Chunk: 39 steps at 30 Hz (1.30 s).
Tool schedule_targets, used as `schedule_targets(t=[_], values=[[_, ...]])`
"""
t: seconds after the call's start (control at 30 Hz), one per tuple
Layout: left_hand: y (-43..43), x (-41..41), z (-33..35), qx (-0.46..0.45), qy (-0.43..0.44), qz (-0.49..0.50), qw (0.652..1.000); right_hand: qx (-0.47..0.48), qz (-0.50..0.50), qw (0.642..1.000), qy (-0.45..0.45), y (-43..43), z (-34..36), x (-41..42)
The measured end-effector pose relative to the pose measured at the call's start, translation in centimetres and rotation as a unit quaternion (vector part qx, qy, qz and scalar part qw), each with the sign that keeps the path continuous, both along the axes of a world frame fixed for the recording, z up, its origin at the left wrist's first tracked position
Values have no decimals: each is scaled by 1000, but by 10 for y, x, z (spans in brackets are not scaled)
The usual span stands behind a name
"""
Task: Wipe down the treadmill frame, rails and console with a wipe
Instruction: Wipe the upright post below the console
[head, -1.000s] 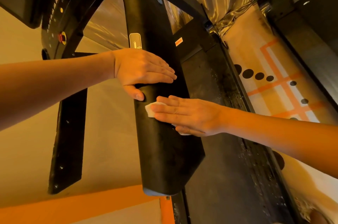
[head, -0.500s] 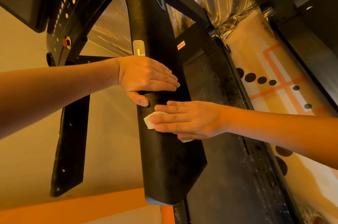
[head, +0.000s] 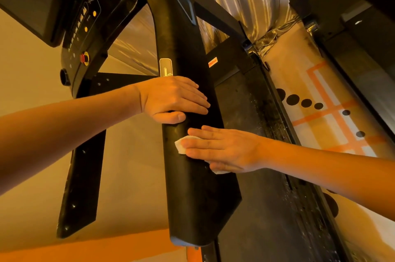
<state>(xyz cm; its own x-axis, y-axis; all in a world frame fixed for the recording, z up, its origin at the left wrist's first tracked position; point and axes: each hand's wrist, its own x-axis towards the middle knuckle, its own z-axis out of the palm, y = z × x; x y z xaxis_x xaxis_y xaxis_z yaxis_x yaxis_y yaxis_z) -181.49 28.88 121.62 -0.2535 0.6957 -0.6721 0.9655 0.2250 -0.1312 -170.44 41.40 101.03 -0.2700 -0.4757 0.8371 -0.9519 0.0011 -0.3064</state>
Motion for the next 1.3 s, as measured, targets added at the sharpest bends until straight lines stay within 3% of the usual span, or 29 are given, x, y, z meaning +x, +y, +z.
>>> schedule_targets(t=[0.07, 0.17, 0.27, 0.57, 0.8, 1.0, 1.3], values=[[-1, 7, 3, 20, 9, 0, 1000, 18, -5, 1000, -11, 0, -6, 0], [-9, 28, -2, 91, 96, 161, 978, 27, -21, 999, -23, 1, -1, 4], [-16, 34, -9, 126, 116, 212, 962, 46, -19, 999, -23, 3, 3, 6], [-13, 26, -9, 129, 97, 210, 964, 66, -29, 997, -23, 10, -16, 1], [-13, 25, -8, 123, 90, 197, 968, 16, 17, 1000, -14, -7, 29, -1], [-11, 27, -8, 115, 94, 204, 968, 29, -26, 997, -60, -3, -20, 1], [-11, 29, -8, 127, 91, 204, 966, -47, -49, 993, -98, -9, -69, 15]])
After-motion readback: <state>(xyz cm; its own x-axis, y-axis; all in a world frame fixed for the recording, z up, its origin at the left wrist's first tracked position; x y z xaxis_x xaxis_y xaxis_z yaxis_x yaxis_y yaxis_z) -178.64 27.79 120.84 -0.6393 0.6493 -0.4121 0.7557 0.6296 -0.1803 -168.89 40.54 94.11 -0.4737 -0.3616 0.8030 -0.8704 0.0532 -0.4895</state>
